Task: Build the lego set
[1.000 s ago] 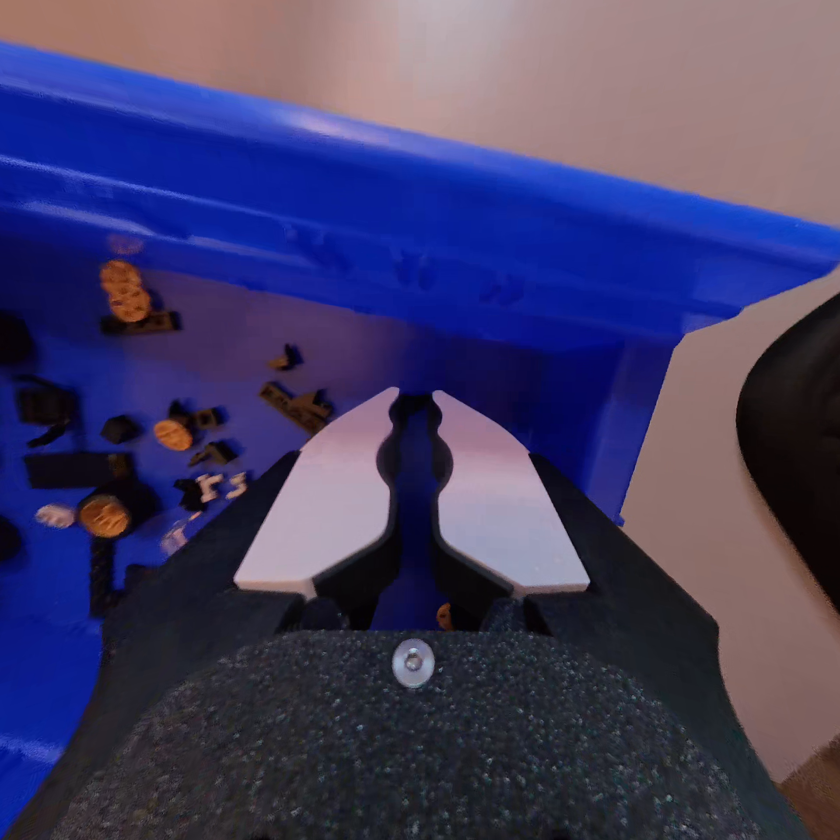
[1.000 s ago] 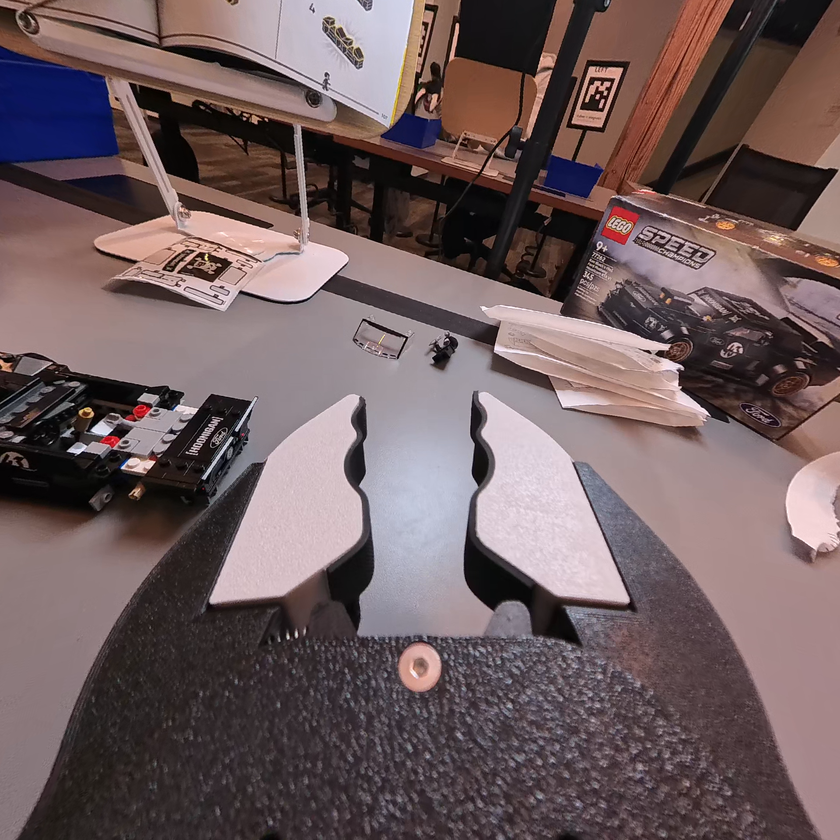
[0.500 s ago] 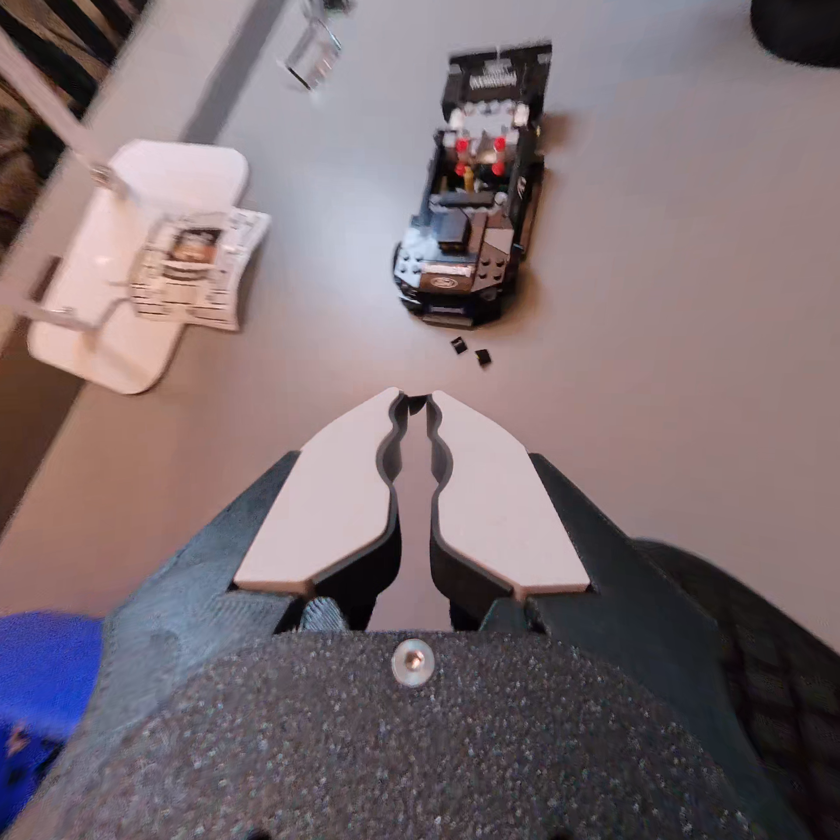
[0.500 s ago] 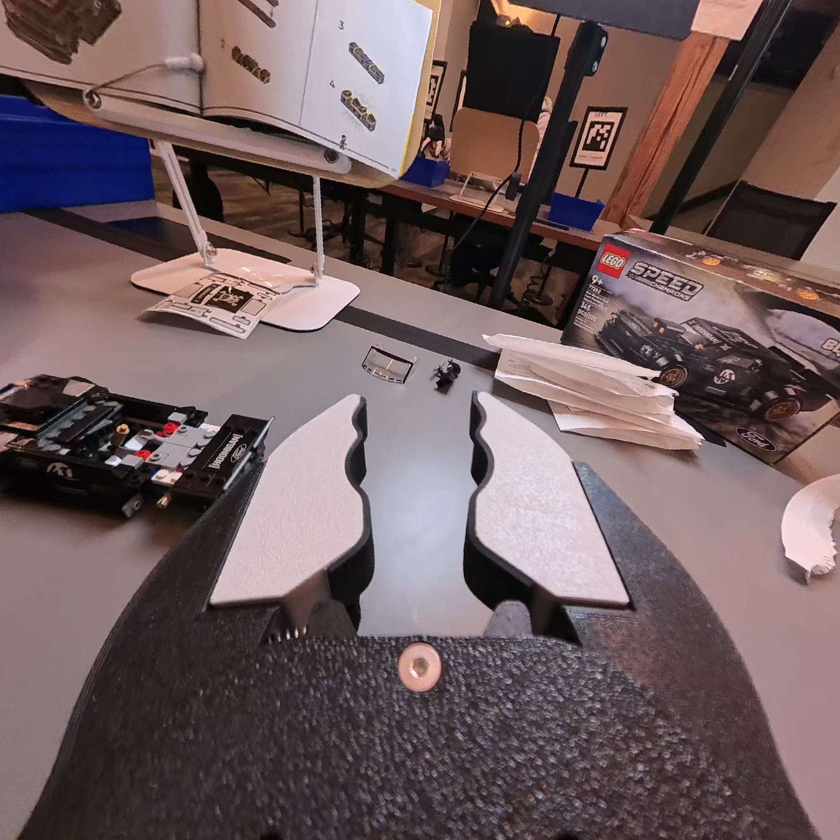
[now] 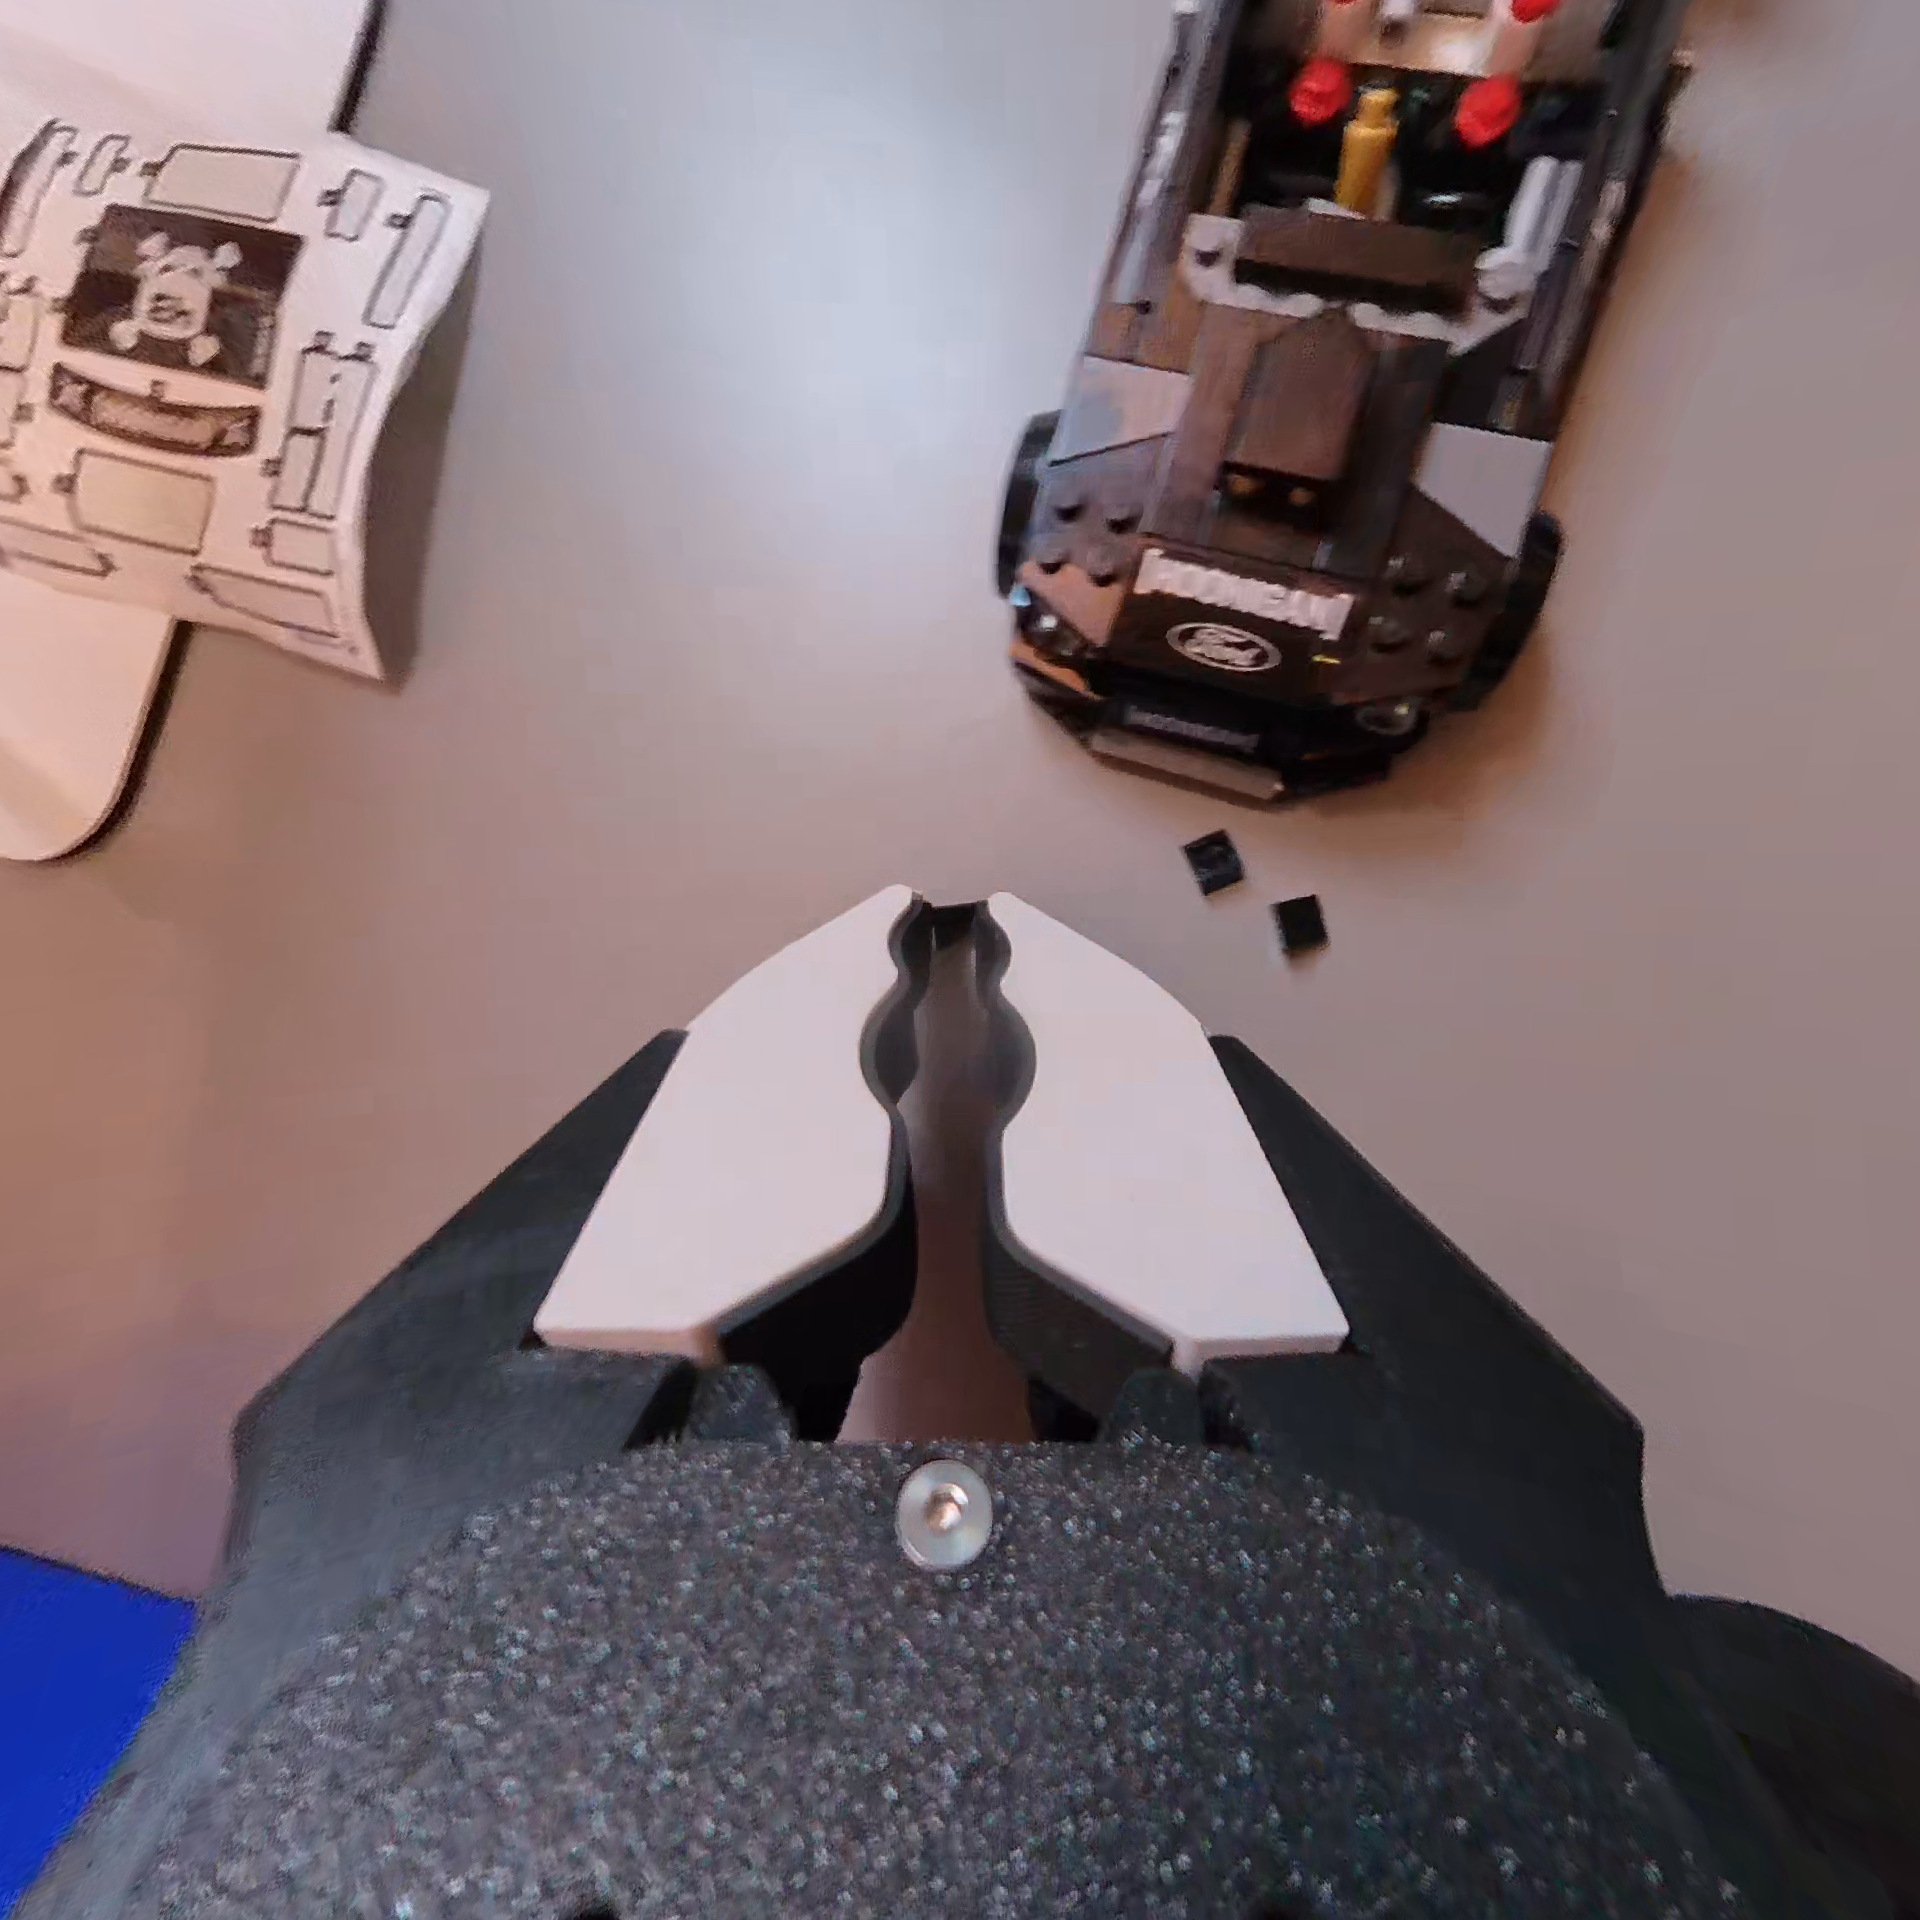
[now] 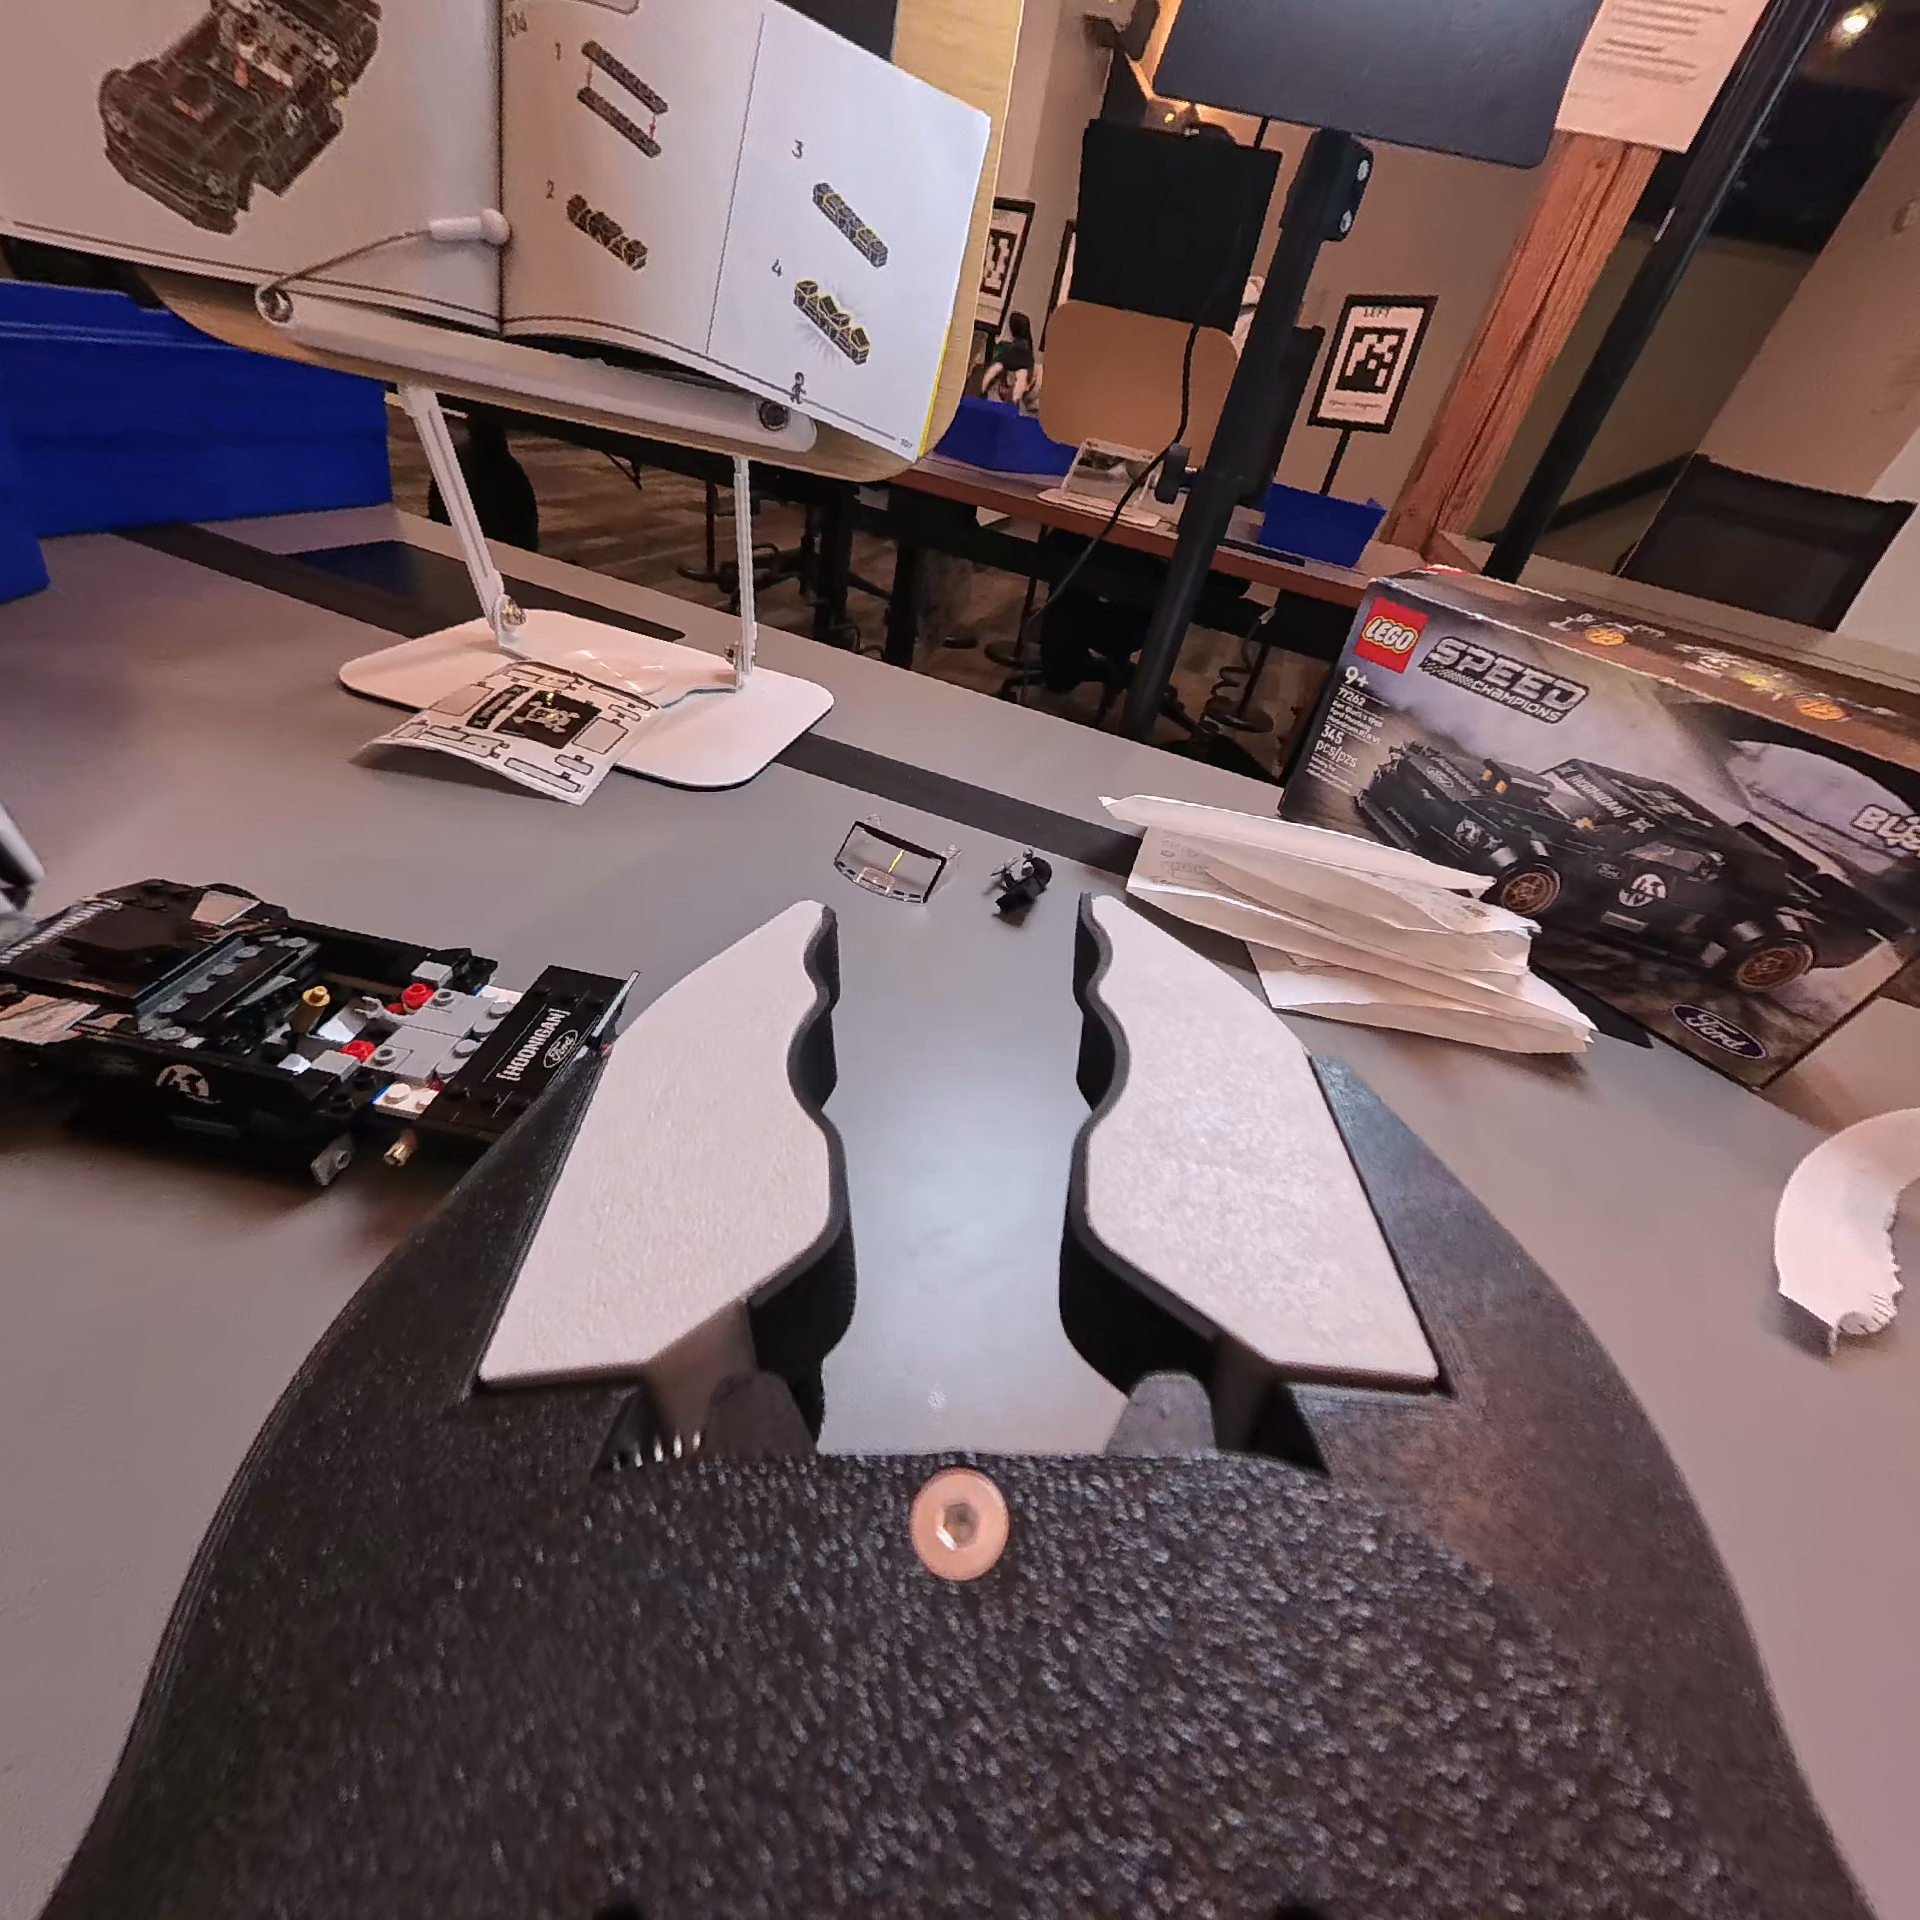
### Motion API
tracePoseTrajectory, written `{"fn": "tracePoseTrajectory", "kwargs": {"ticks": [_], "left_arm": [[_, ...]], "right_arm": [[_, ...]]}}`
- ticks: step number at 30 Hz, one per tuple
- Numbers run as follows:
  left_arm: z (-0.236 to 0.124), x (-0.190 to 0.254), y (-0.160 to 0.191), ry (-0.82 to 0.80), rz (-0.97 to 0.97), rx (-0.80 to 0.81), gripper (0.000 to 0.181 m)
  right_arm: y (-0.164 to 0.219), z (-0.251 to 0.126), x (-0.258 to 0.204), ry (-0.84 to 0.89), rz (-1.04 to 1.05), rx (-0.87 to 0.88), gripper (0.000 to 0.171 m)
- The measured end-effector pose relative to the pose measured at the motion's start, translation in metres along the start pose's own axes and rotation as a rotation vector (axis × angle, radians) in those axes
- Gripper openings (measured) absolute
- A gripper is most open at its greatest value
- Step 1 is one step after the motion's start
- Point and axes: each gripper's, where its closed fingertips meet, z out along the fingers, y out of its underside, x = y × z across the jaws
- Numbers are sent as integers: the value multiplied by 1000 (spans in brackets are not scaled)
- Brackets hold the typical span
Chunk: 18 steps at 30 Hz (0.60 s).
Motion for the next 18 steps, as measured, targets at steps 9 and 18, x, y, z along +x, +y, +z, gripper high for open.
{"fn": "tracePoseTrajectory", "kwargs": {"ticks": [9, 18], "left_arm": [[10, -27, -3, -24, -102, 19, 8], [11, -31, -2, 57, -244, 33, 29]], "right_arm": [[-5, -3, -2, -8, -16, 15, 44], [-6, -4, -3, -16, -10, 18, 43]]}}
